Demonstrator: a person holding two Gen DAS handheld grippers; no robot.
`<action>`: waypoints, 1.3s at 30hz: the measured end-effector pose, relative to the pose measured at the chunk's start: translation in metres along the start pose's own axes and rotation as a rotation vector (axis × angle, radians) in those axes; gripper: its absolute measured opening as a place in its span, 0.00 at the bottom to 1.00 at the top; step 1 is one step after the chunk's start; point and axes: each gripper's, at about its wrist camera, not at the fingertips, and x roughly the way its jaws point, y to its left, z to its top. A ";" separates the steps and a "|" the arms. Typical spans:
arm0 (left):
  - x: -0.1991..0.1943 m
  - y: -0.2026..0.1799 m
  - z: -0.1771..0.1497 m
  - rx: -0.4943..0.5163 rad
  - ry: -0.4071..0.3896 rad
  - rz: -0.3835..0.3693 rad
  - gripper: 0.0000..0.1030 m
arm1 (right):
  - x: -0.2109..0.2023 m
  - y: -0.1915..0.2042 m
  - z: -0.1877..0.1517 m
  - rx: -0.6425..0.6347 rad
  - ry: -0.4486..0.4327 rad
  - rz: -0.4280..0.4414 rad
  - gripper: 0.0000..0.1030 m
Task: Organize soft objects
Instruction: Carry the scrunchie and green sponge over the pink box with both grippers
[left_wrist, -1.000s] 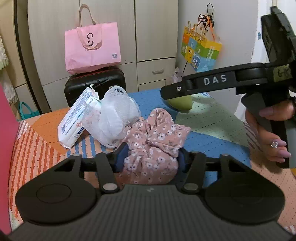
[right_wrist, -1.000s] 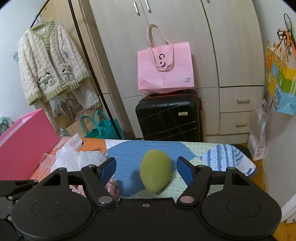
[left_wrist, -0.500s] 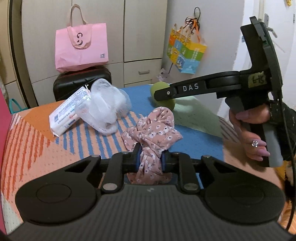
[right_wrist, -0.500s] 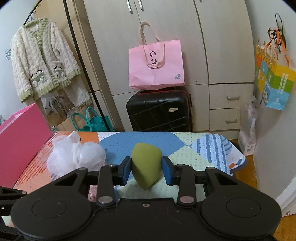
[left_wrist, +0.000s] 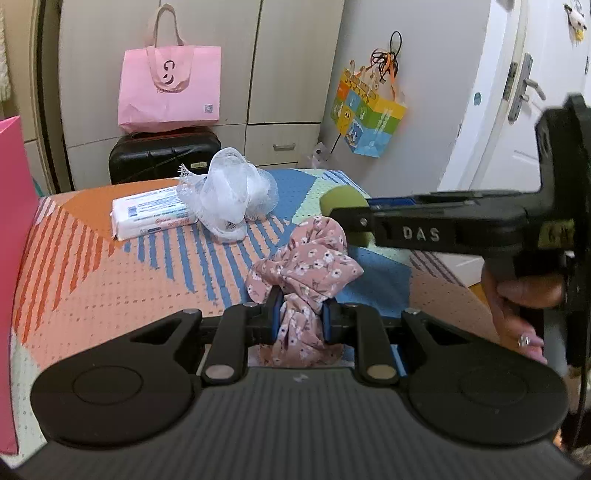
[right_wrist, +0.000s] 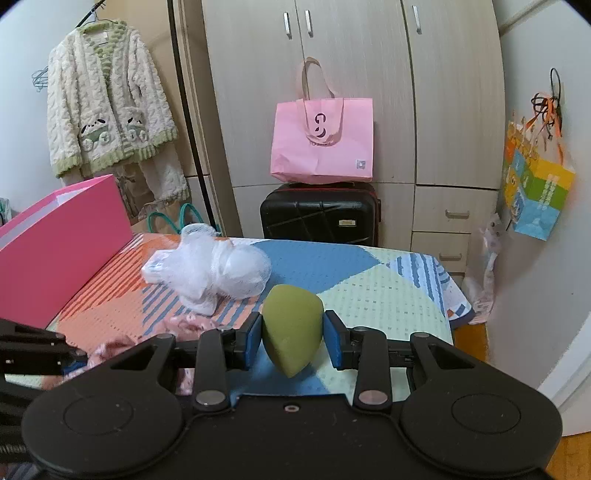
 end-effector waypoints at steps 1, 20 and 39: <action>-0.003 0.001 -0.001 -0.007 -0.003 -0.001 0.19 | -0.003 0.002 -0.001 -0.001 -0.002 -0.002 0.40; -0.104 0.008 -0.006 0.007 -0.047 -0.009 0.19 | -0.064 0.041 -0.030 0.072 0.131 0.029 0.40; -0.185 0.048 -0.011 -0.018 0.052 -0.001 0.19 | -0.124 0.133 -0.008 -0.130 0.152 0.289 0.41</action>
